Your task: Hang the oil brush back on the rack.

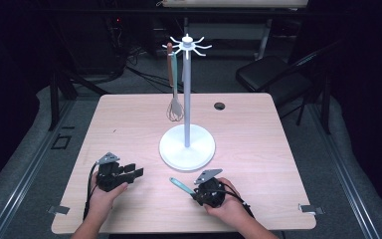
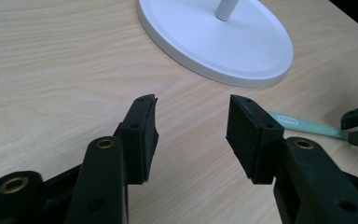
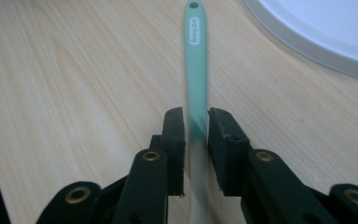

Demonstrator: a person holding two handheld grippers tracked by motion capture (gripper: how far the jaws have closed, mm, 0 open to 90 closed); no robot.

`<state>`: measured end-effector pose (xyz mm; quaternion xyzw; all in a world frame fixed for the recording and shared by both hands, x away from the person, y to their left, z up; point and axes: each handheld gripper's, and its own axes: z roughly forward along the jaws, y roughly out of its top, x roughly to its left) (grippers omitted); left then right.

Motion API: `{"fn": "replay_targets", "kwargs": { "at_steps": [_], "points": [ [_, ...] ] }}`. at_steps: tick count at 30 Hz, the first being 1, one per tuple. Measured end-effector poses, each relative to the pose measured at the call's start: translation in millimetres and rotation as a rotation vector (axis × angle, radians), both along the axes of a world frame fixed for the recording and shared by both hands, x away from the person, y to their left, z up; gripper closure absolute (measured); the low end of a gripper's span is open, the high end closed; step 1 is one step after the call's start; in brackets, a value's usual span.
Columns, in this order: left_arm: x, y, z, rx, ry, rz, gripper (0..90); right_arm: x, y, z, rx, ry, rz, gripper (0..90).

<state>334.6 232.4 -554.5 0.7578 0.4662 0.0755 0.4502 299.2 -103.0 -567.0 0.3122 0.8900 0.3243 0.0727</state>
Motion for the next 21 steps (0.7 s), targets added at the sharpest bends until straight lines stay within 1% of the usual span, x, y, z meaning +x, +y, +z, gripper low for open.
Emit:
{"fn": "replay_targets", "kwargs": {
  "at_steps": [1,2,4,6,7,8,10,11,13,15,17,18,20,21],
  "points": [
    [-0.4,-0.9,-0.2,-0.004,0.001,-0.001,52.5,0.6,1.3,0.3,-0.019,0.0,0.0,77.1],
    [-0.6,-1.5,-0.1,-0.002,0.001,-0.004,52.5,0.8,2.9,-1.9,-0.007,-0.009,-0.009,77.7],
    [-1.0,-2.7,0.1,-0.003,0.004,-0.011,52.4,1.0,3.9,-3.0,-0.021,-0.018,-0.009,80.3],
    [-1.3,-4.8,-0.2,-0.008,0.004,-0.017,52.3,0.5,4.0,-3.3,-0.018,-0.023,-0.006,81.1],
    [-1.6,-6.0,-0.5,-0.014,0.004,-0.019,52.2,0.0,3.7,-3.3,-0.025,-0.031,-0.003,81.3],
    [-1.8,-6.9,-0.5,-0.012,0.004,-0.022,52.1,-1.4,4.1,-4.4,-0.014,-0.042,-0.002,81.3],
    [-2.3,-9.1,-0.6,-0.008,0.006,-0.025,51.9,-4.1,4.0,-4.5,-0.035,-0.072,0.009,81.4],
    [-2.7,-11.3,-1.0,-0.008,0.007,-0.028,51.8,-4.9,3.7,-4.2,-0.044,-0.078,0.017,81.4],
    [-3.2,-14.4,-1.6,-0.001,0.009,-0.037,51.7,-6.7,2.9,-5.8,-0.034,-0.097,0.018,81.5],
    [-3.7,-17.5,-2.3,0.003,0.011,-0.041,51.7,-6.4,1.5,-6.8,-0.016,-0.089,0.011,81.5],
    [-4.0,-20.4,-3.1,0.003,0.013,-0.045,51.6,-5.0,-0.6,-8.0,0.015,-0.07,-0.005,81.8],
    [-4.4,-22.1,-3.6,0.003,0.015,-0.043,51.6,-4.3,-1.7,-7.9,0.016,-0.064,-0.004,81.9],
    [-4.6,-24.8,-4.6,0.0,0.022,-0.055,51.5,-4.1,-2.3,-8.0,0.019,-0.063,-0.005,81.9],
    [-4.9,-26.5,-5.2,0.0,0.027,-0.058,51.4,-4.8,-1.9,-8.8,0.029,-0.065,-0.014,81.9]
  ]
}}
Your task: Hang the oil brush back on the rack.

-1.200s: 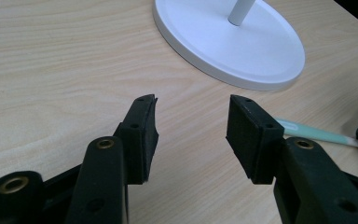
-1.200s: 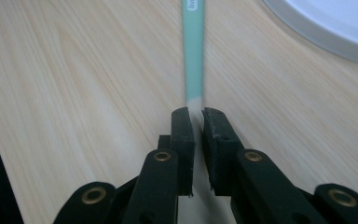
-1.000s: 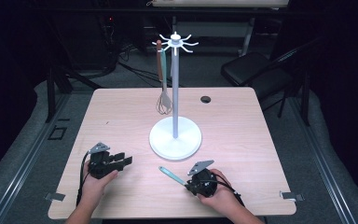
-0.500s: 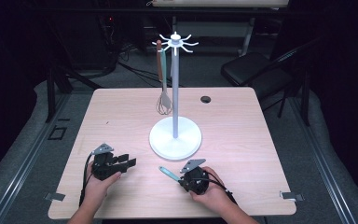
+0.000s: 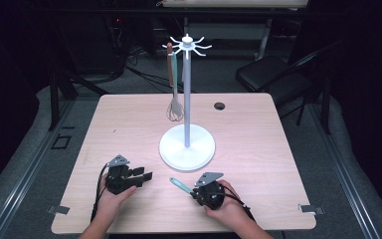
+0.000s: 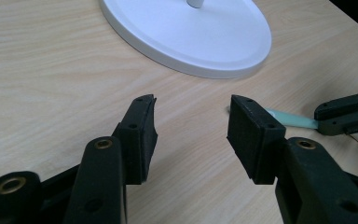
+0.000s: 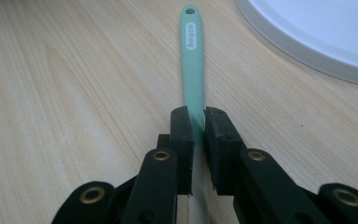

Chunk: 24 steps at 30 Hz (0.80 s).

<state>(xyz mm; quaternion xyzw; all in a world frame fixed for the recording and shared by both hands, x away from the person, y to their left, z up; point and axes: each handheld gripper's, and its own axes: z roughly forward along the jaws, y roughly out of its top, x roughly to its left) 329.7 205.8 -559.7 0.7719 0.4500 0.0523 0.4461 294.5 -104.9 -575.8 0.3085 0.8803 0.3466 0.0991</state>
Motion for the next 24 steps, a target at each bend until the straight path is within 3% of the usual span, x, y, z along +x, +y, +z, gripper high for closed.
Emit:
{"fn": "replay_targets", "kwargs": {
  "at_steps": [8,15,18,24],
  "points": [
    [-1.8,-16.0,-0.7,-0.01,-0.001,-0.015,48.3,1.1,-1.3,-0.4,0.008,0.005,0.004,82.2],
    [0.1,-36.1,14.7,-0.002,-0.01,-0.055,47.3,0.3,-2.1,-1.3,0.019,0.002,0.006,82.3],
    [1.3,-41.0,14.3,-0.035,0.011,-0.053,45.4,0.3,-2.7,-1.7,0.025,0.001,0.005,82.3],
    [-3.4,-46.5,4.4,-0.07,0.001,-0.061,42.4,-0.2,-1.8,-2.2,0.035,0.003,0.013,82.3]
  ]
}}
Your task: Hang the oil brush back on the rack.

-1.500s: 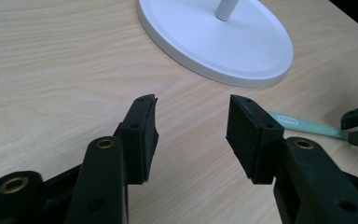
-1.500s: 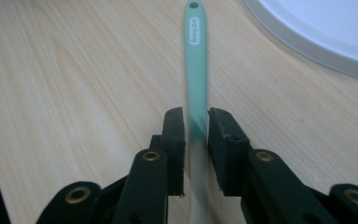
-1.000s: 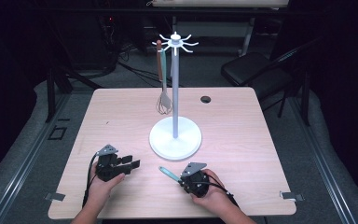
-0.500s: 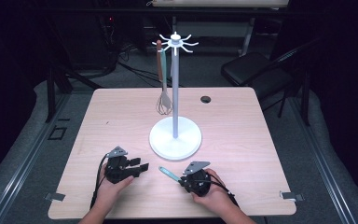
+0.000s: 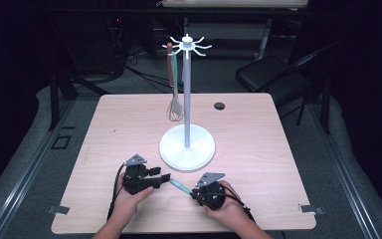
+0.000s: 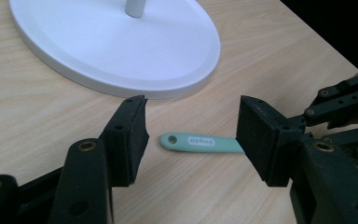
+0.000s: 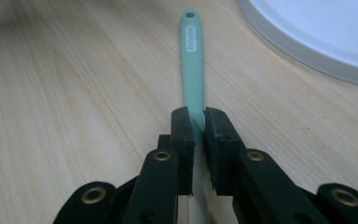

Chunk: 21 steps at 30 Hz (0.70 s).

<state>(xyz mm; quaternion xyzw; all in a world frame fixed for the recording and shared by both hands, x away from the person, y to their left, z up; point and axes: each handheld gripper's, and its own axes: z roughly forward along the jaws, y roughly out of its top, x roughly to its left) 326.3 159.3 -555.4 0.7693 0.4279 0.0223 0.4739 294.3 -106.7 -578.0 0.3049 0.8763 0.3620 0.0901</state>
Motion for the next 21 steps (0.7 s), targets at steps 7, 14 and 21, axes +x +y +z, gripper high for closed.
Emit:
{"fn": "replay_targets", "kwargs": {
  "at_steps": [7,14,21],
  "points": [
    [-3.5,-0.5,-8.2,0.03,0.01,-0.031,42.0,-0.2,0.7,-0.1,0.015,-0.006,0.001,82.3],
    [-3.6,-1.4,-11.7,-0.003,0.036,-0.038,41.0,-0.7,-3.4,5.1,0.063,-0.013,-0.012,82.3],
    [-6.3,-13.0,-16.4,-0.017,0.055,-0.081,39.7,-5.7,-4.5,11.8,0.112,-0.057,-0.008,82.3]
  ]
}}
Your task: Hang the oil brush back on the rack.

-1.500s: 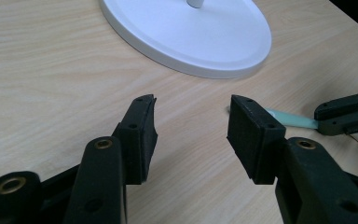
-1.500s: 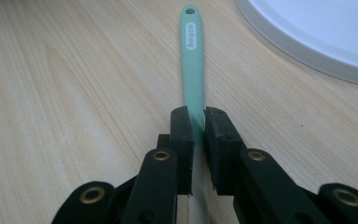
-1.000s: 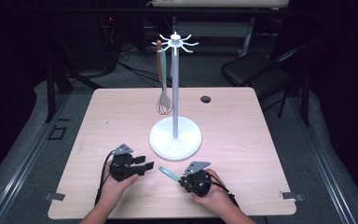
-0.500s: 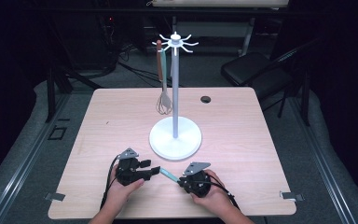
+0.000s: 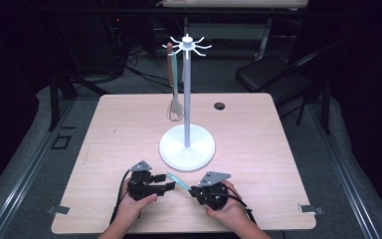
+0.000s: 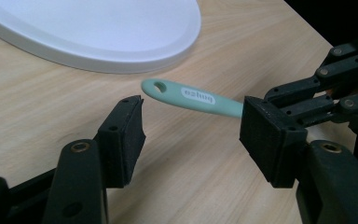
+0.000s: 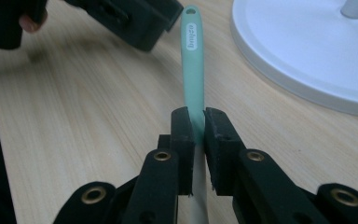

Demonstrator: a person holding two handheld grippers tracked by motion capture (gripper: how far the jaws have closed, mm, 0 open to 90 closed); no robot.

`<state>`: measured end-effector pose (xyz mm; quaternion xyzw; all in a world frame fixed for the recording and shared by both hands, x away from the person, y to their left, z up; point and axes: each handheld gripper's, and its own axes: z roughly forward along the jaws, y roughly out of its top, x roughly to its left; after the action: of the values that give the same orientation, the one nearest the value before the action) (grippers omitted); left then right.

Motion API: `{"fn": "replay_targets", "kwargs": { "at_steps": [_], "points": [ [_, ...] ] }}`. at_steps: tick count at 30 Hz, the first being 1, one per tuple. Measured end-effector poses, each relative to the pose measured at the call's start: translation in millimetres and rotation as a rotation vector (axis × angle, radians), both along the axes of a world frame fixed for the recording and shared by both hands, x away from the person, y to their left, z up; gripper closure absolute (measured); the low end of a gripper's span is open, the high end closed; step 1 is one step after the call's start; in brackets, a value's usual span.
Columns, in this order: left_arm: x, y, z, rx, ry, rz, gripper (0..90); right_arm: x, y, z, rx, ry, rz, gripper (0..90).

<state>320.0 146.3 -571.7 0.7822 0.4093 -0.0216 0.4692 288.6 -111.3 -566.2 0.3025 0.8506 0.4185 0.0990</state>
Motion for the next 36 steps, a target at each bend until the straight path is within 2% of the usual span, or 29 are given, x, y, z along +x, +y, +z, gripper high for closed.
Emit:
{"fn": "replay_targets", "kwargs": {
  "at_steps": [3,7,14,18,21,25,31,36],
  "points": [
    [-1.0,-4.4,-0.7,-0.014,0.008,-0.009,39.4,-1.0,0.0,2.3,0.014,-0.012,0.002,82.3],
    [-0.8,-6.2,-0.4,-0.065,0.024,-0.008,39.4,-2.5,1.4,3.1,0.04,-0.024,0.008,82.3],
    [-0.1,-9.1,-0.8,-0.122,0.049,0.001,40.2,-5.5,6.4,3.2,0.068,-0.047,0.024,82.3],
    [-0.6,-10.9,-1.3,-0.124,0.05,0.006,42.6,-7.5,10.3,3.1,0.081,-0.055,0.031,82.3],
    [-0.6,-11.6,-1.3,-0.123,0.056,0.007,48.4,-8.0,13.0,1.7,0.088,-0.055,0.032,82.2],
    [-0.7,-12.1,-1.3,-0.108,0.055,0.005,57.9,-8.1,14.9,-0.3,0.069,-0.055,0.035,81.8],
    [-0.4,-12.2,-2.1,-0.1,0.056,0.004,58.8,-8.0,12.7,-0.8,0.053,-0.02,0.037,77.5],
    [0.0,-12.0,-2.4,-0.101,0.057,0.007,58.8,-7.4,7.4,-3.2,0.022,0.048,0.046,76.1]
  ]
}}
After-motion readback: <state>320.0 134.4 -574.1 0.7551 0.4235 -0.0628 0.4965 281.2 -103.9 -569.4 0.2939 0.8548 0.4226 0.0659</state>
